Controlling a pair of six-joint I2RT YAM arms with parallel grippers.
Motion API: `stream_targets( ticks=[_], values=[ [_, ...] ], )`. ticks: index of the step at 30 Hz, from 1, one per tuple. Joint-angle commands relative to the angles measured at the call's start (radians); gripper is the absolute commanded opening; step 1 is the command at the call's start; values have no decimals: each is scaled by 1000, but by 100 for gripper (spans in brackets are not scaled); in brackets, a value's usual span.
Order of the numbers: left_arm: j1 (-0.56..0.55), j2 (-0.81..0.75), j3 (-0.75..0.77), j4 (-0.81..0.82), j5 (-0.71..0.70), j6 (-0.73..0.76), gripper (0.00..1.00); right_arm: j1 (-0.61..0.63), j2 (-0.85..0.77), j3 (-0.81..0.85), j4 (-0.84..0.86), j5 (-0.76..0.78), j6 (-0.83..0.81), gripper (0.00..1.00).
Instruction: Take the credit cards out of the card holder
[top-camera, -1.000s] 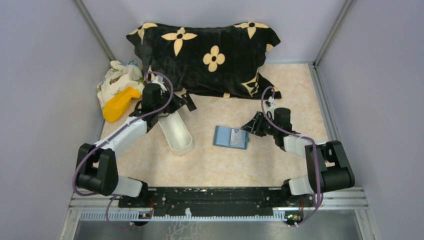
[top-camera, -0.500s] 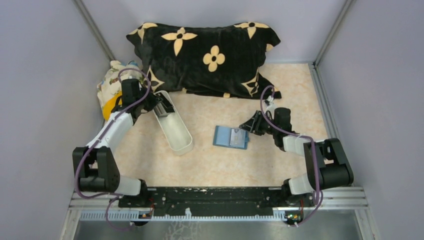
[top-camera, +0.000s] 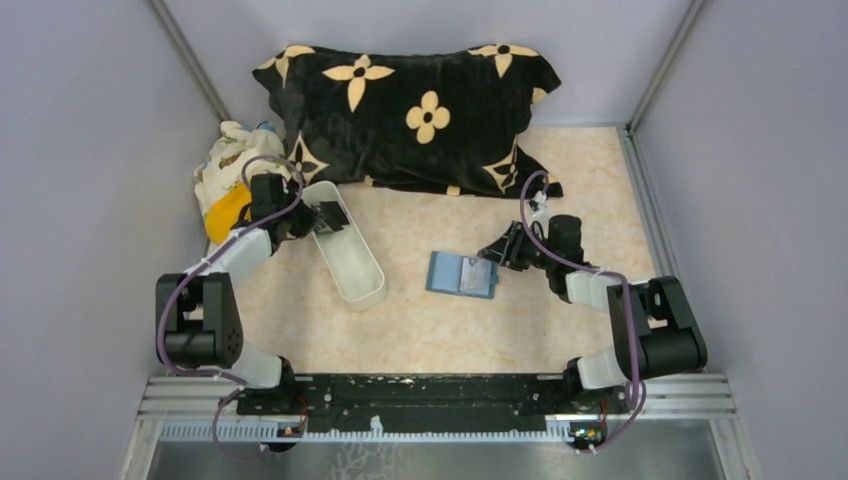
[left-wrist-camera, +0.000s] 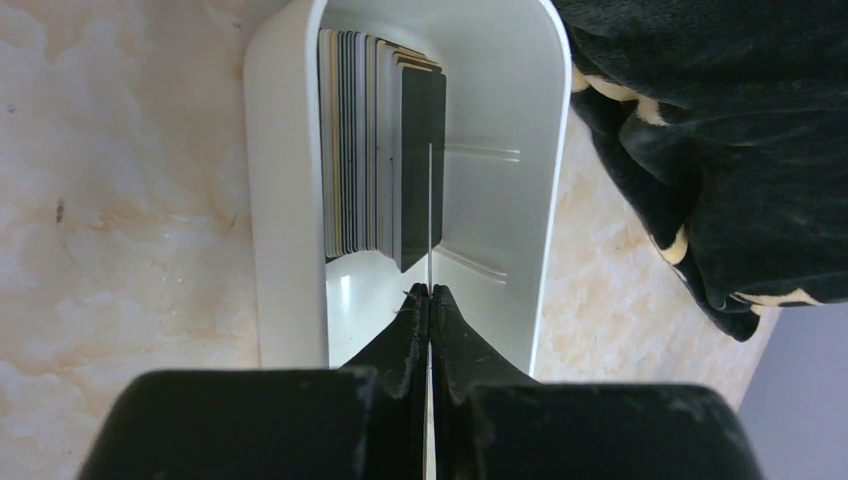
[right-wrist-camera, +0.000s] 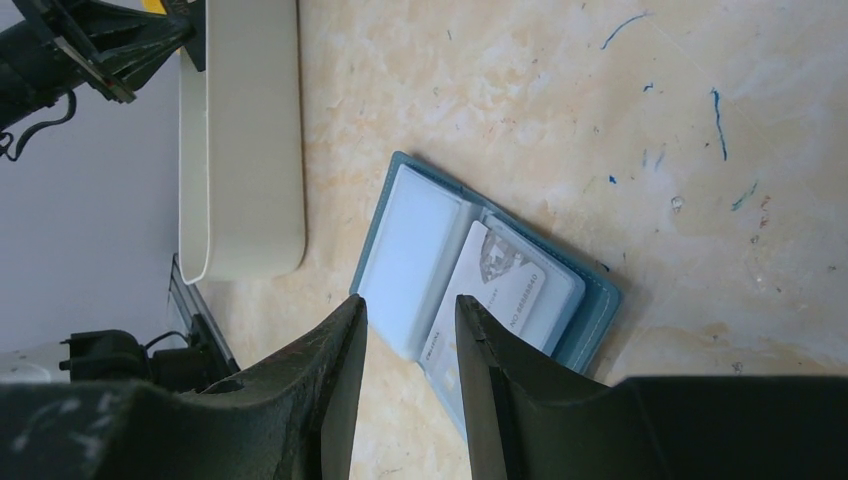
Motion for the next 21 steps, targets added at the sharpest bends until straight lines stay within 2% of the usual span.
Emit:
stream_targets(
  ticks=[1,11,21],
  values=[
    [6,8,-22,95,-44,-12,0,-3,-22,-9,77,-42,5,38],
    [6,38,-72,260,-63,-10,0,-3,-31,-14,81,-69,8,39],
    [6,123,-42,264,-92,-15,0,-3,-31,-10,60,-65,-6,39]
  ],
)
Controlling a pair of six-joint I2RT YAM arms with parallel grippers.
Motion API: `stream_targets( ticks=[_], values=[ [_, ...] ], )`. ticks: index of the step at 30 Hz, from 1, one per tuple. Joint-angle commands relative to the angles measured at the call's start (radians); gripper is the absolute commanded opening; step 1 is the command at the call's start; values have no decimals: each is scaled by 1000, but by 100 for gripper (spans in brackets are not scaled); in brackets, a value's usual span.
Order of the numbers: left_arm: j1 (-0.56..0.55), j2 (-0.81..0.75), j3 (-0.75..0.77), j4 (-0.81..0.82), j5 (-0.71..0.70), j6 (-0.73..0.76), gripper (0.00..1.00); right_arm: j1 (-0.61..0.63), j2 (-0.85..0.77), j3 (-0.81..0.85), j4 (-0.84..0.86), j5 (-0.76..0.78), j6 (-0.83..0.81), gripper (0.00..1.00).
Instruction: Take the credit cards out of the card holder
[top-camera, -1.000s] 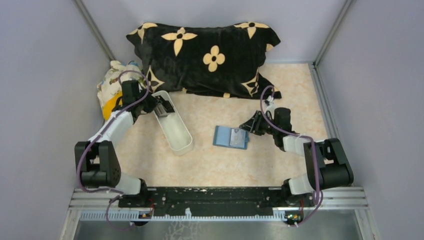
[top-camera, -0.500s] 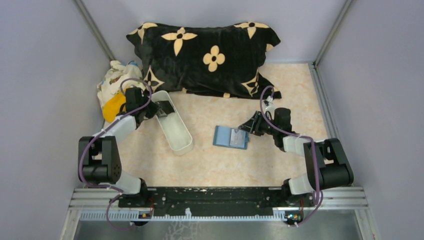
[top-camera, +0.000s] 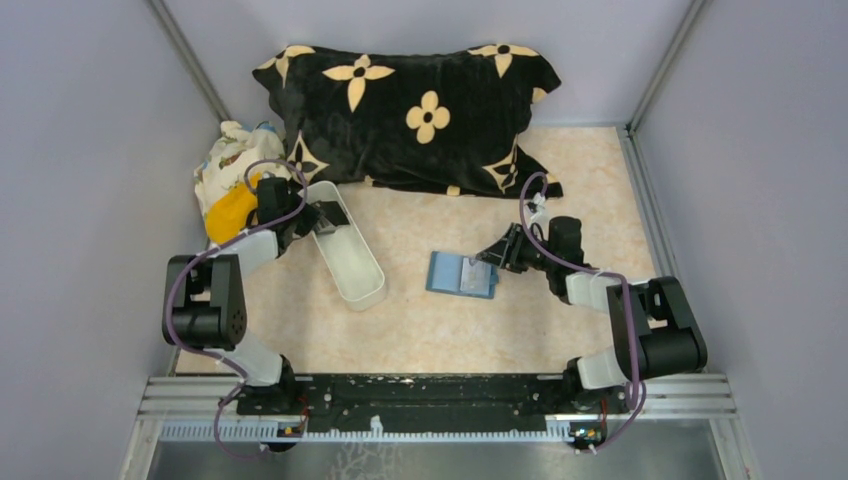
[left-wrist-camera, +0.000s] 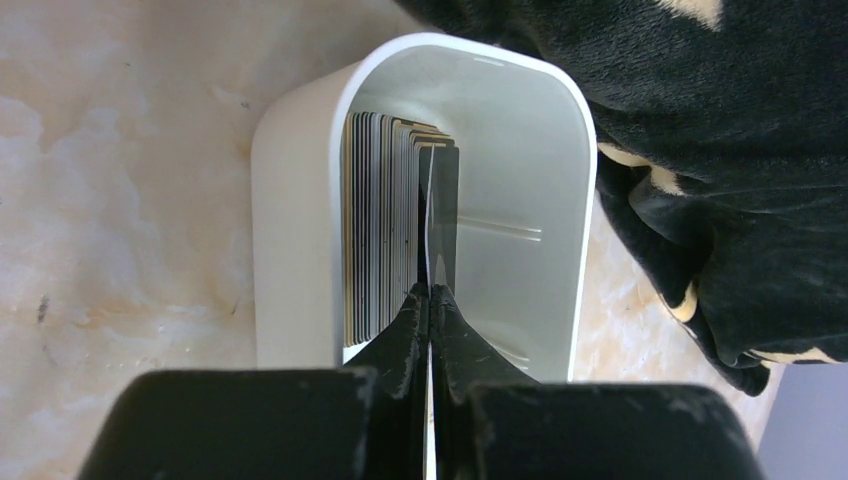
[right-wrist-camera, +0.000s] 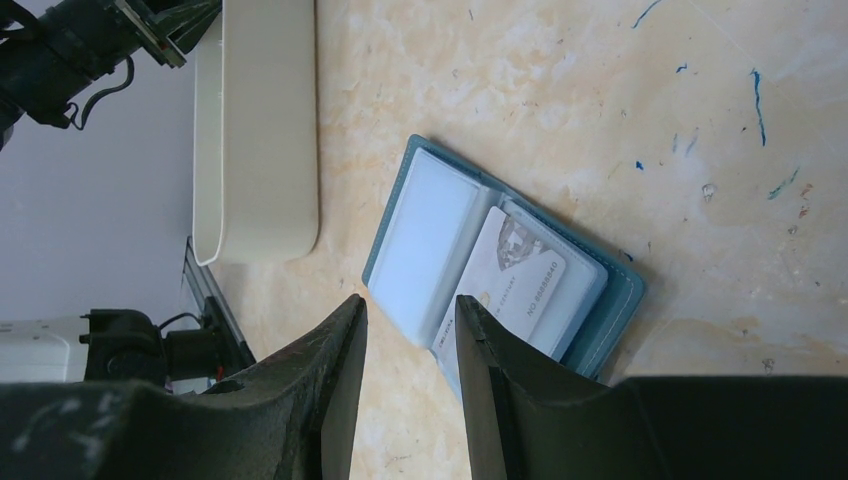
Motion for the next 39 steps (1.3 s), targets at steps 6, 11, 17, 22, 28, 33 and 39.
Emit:
stream_targets(
  ticks=[6,11,17,22,28,33,39],
  values=[
    [6,39,8,54,-25,4,9,-4,-18,8,44,-17,-14,38],
    [7,22,9,49,-37,10,24,-3,-6,7,55,-22,-9,38],
    [7,8,18,5,-93,8,26,-3,-8,3,60,-24,-7,39],
    [7,-22,26,-17,-109,6,26,-4,-13,3,60,-21,-9,38],
    [-38,-133,-14,24,-126,25,25,-4,-18,6,53,-15,-15,41],
    [-110,-208,-2,54,-124,64,27,-3,-38,33,-15,3,-49,50],
    [-278,-320,-34,144,-160,126,26,7,-103,62,-129,68,-103,50]
  ],
)
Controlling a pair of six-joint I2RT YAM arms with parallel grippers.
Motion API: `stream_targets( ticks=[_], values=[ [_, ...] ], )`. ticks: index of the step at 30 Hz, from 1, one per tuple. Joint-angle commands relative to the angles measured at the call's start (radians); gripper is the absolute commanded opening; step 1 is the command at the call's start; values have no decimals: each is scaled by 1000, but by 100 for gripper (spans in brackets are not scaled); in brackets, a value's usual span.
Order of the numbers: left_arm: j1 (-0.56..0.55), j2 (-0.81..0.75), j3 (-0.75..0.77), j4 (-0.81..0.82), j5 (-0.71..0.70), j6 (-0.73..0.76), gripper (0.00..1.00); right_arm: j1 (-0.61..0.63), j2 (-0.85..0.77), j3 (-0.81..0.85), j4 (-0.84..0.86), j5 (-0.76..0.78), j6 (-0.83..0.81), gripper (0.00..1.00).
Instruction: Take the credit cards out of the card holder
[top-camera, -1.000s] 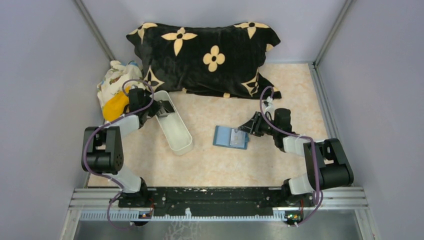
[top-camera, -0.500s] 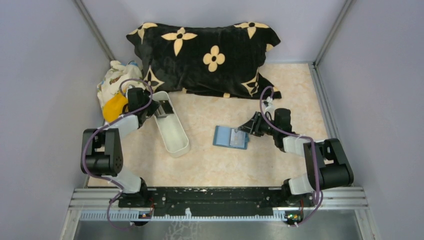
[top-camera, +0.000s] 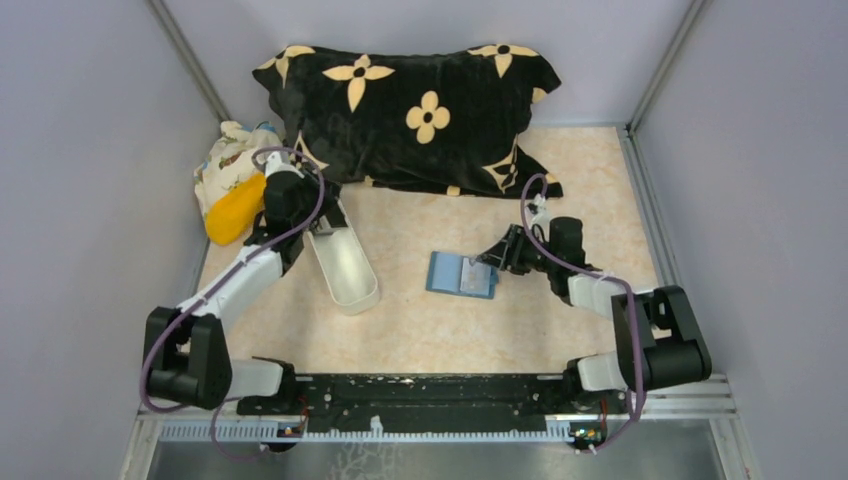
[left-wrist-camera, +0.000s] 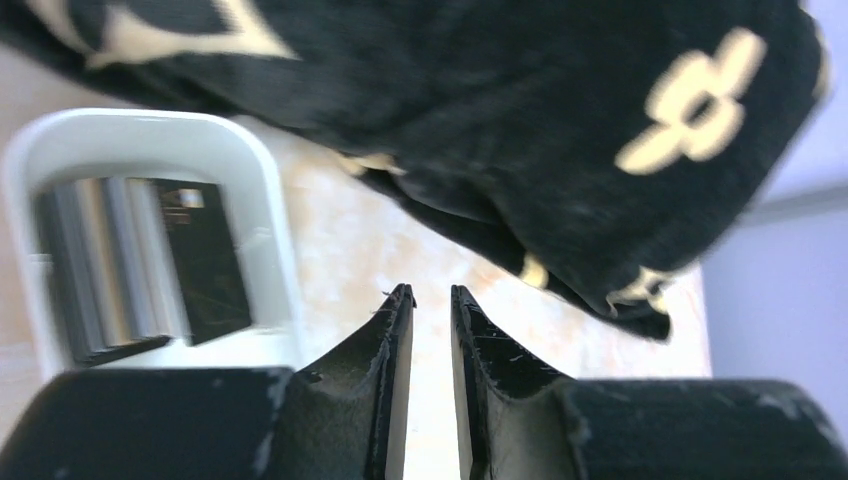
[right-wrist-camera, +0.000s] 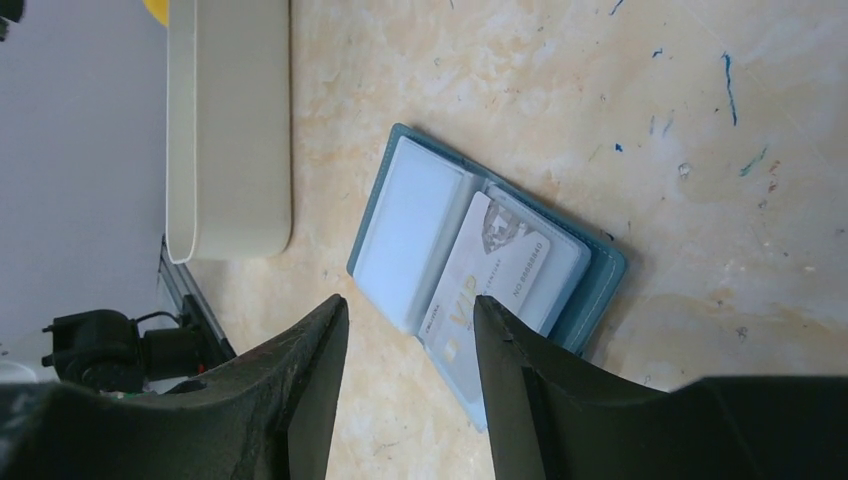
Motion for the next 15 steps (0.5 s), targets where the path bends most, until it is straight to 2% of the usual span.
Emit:
stream_targets(
  ticks=[1,4,6,7,10,11,15],
  values=[
    [-143,-63,-9,87,-28,76,26,13,-76,66,-75,63,-74,50],
    [-281,8,33,68,-22,144,28,22,-95,73,-130,116,-99,49],
    [-333,93,66,69,56,170,28,23,-98,78,-166,176,-108,46],
    [-348,134,77,73,105,171,28,23,-94,82,-179,197,-109,40],
    [-383,234,84,119,239,163,28,25,-80,80,-169,208,-96,7],
    [-399,255,78,142,258,162,29,28,-74,77,-161,210,-88,0],
    [-449,319,81,174,287,165,30,48,-61,74,-150,213,-63,0]
  ],
)
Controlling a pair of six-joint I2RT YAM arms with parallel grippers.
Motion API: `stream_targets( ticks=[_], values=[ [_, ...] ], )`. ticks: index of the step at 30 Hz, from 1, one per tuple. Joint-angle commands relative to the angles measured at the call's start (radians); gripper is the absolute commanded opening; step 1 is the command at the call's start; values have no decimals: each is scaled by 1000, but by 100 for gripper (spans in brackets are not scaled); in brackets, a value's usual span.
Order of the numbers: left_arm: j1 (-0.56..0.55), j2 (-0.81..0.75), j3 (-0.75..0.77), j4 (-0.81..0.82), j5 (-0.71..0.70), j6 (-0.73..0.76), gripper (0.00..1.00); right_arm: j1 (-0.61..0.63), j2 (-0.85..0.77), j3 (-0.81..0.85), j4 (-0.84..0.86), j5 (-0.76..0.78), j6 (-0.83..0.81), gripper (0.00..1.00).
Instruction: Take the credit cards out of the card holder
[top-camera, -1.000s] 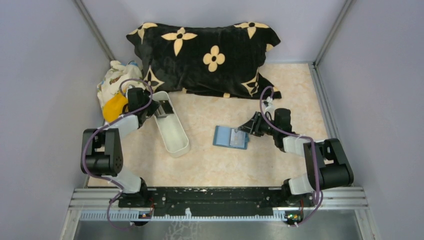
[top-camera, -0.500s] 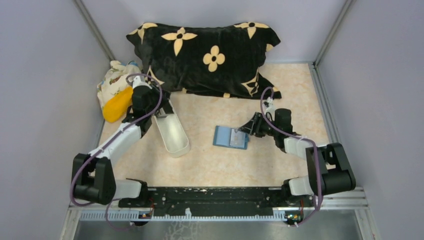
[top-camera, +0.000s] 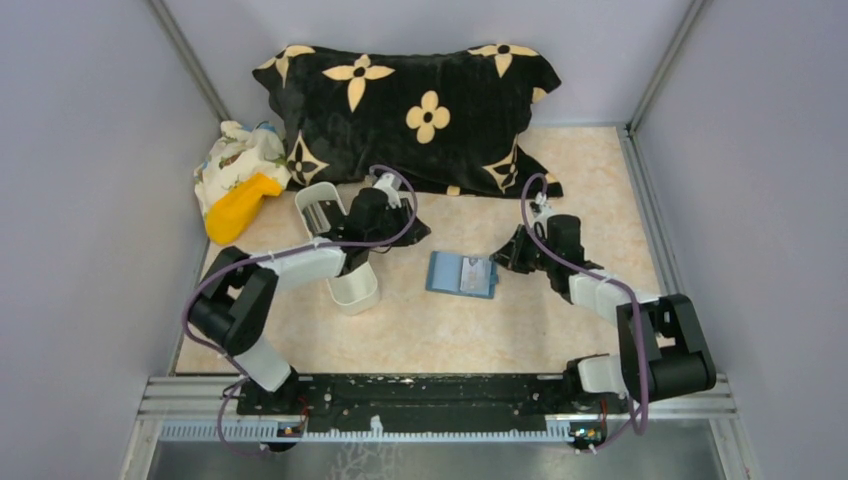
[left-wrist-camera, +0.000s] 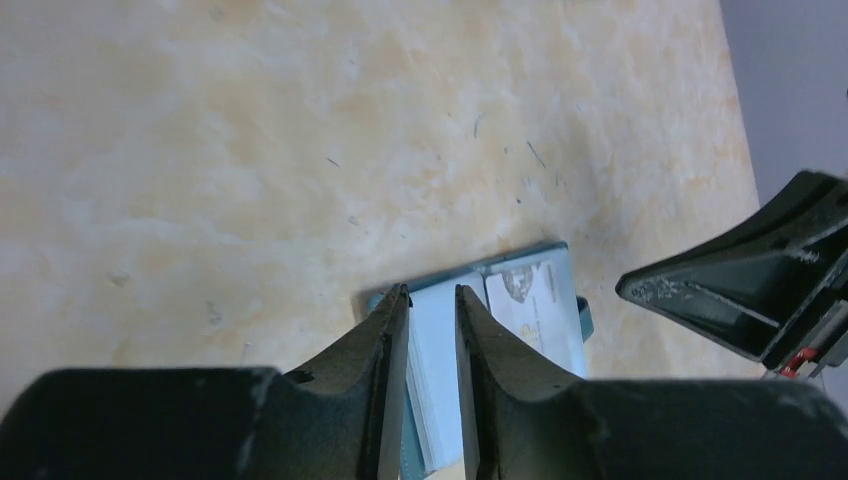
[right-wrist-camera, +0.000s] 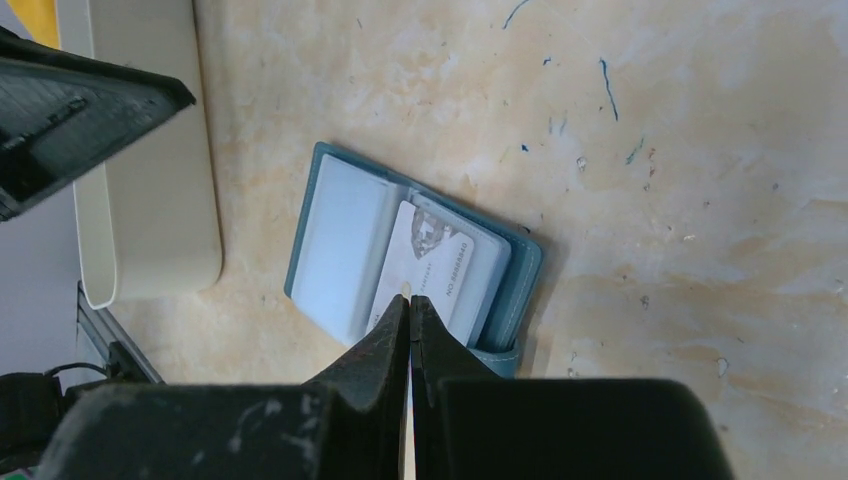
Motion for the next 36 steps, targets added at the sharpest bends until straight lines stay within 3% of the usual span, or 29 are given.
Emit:
stream_targets(
  ticks=[1,8,21,30,36],
  values=[
    [-37,47,10,98,115,14,30,29,12,34,36,29,15,0],
    [-40,189,51,198,255,-114,29,51,79,-22,100,53,44,0],
    [-69,220,71,207,383,-217,29,50,207,-132,299,14,140,0],
    [-102,199,49,99,359,-197,29,51,209,-134,295,17,127,0],
    [-102,136,20,-31,249,-169,29,51,226,-152,326,14,134,0]
  ],
)
